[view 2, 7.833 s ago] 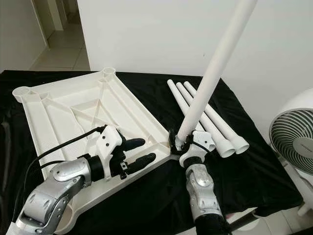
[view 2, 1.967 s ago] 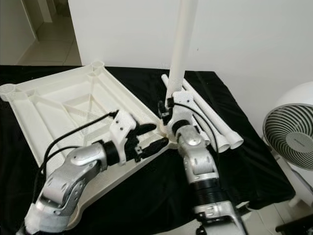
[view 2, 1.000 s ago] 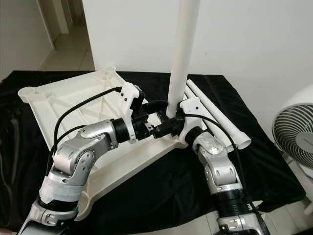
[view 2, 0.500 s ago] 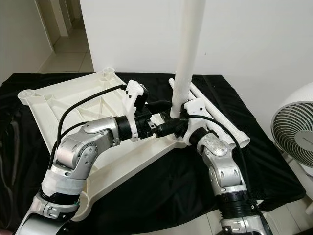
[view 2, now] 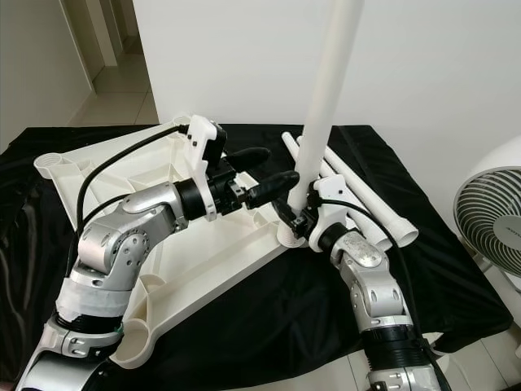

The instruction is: Building children table

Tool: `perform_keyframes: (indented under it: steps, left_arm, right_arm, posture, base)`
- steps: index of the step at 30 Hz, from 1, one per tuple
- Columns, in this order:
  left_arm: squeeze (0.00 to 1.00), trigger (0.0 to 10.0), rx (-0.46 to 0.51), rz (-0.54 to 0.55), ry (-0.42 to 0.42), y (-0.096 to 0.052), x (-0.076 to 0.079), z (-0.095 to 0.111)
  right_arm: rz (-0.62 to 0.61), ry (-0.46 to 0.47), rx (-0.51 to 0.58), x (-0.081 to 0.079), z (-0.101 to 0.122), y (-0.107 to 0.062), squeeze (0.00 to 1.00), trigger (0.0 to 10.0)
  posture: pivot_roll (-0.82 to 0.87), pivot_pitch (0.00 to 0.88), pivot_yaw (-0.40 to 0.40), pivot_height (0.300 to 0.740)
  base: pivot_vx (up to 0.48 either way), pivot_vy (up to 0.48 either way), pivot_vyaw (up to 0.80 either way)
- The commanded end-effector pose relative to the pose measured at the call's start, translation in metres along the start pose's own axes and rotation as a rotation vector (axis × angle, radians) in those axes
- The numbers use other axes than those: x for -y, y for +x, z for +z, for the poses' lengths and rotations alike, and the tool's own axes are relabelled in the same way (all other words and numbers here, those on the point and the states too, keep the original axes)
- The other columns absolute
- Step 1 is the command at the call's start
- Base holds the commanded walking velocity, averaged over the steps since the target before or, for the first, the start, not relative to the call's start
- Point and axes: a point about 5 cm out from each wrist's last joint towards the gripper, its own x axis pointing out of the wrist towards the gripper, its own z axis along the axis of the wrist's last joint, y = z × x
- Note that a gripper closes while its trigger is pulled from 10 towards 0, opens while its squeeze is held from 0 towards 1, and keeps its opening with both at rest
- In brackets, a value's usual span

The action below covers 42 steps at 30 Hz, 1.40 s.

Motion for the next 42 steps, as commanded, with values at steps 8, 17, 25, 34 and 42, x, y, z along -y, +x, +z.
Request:
perform_keyframes:
  steps: [8,17,25,34,42]
  left_arm:
    - [0.0,10.0,0.035,-0.017,0.025,0.006,0.0,0.013]
    - [0.0,10.0,0.04,-0.013,0.049,0.012,-0.003,0.021]
    - [0.0,10.0,0.024,0.011,0.068,0.019,-0.006,0.026]
    - [0.0,10.0,-0.002,0.021,0.046,0.031,0.0,0.022]
    - [0.0,10.0,-0.02,0.061,0.02,0.037,-0.002,0.017]
  right_arm:
    - [0.092,-0.02,-0.013,-0.007,0.001,0.0,0.0,10.0]
    - [0.132,-0.061,-0.014,-0.007,0.007,0.003,0.0,10.0]
    - [0.172,-0.108,-0.039,-0.007,0.012,0.002,0.0,10.0]
    - [0.21,-0.181,-0.091,-0.006,0.024,-0.001,0.0,10.0]
    - [0.226,-0.205,-0.094,-0.008,0.031,-0.002,0.0,10.0]
  posture:
    - [-0.04,0.0,0.022,0.74]
    - [-0.03,0.0,0.016,0.74]
    - [-0.02,0.0,0.01,0.74]
    - [-0.05,0.011,0.011,0.74]
    - [-0.05,0.025,0.008,0.74]
  base:
    - [0.0,0.0,0.0]
    - [0.0,0.0,0.0]
    - [0.0,0.0,0.0]
    - [0.0,0.0,0.0]
    - [0.0,0.0,0.0]
